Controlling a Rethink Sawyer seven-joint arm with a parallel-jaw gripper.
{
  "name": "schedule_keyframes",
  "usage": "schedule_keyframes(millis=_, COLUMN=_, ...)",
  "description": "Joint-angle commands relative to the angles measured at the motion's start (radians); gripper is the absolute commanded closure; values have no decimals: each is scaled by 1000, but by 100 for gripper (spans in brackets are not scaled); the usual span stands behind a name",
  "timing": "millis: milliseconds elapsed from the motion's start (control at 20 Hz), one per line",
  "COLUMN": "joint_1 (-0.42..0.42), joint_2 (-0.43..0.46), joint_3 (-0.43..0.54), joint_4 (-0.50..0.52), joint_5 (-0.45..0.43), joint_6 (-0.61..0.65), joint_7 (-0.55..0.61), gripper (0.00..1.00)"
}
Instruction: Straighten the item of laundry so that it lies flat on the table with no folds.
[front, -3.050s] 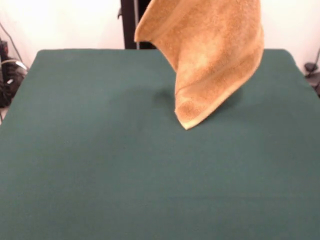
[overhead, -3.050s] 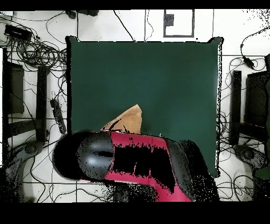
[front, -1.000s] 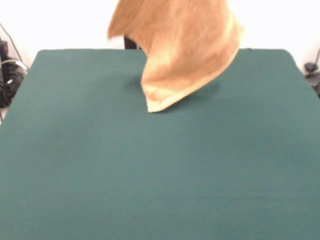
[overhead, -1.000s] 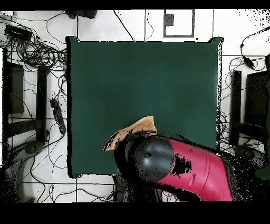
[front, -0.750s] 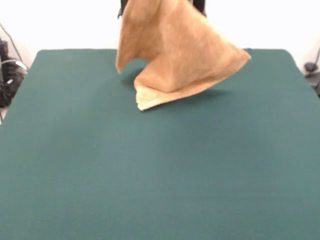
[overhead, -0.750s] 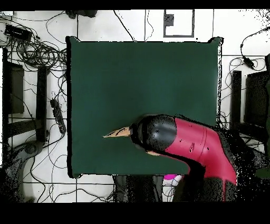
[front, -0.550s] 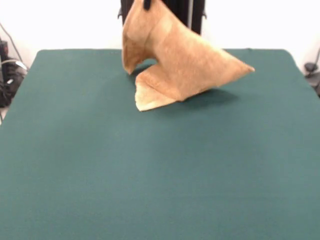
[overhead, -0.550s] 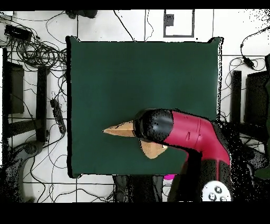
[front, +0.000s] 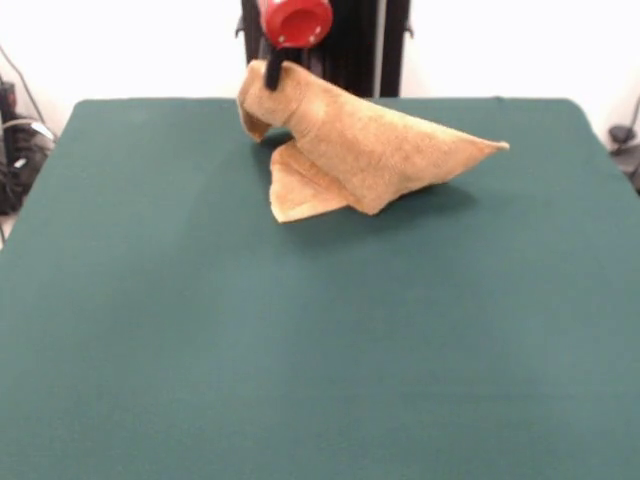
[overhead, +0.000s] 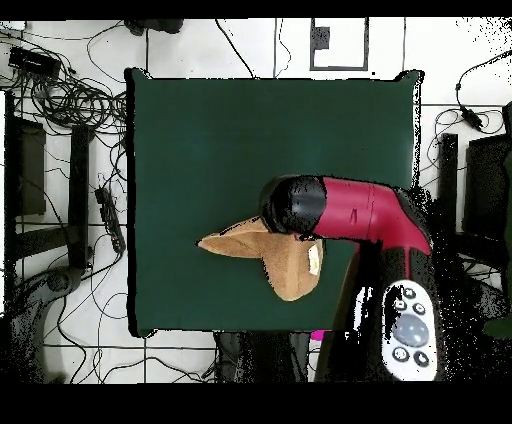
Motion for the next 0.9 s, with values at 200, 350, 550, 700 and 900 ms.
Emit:
schedule_keyframes(millis=200, joint_1=-87, joint_2=151, joint_3=265, joint_4=-355, joint_5=-139, joint_6=-45, joint_7=-472, gripper=100)
schedule_keyframes(millis=350, joint_1=-134, joint_2=209, joint_3=357, joint_4=-435, joint_5=-130, joint_6=-3, joint_7=-566, gripper=100)
schedule_keyframes(millis=550, joint_1=-132, joint_2=243, joint_3=397, joint_4=-520, joint_5=-139, joint_6=78, joint_7=-587, gripper=100)
schedule_keyframes(millis=700, joint_1=-129, joint_2=274, joint_3=421, joint_4=-573, joint_5=-152, joint_6=54, joint_7=-617, gripper=100)
schedule_keyframes(millis=900, joint_1=-122, joint_2=288, joint_3=437, joint_4=-605, joint_5=-167, joint_6=-11, joint_7=-657, gripper=100)
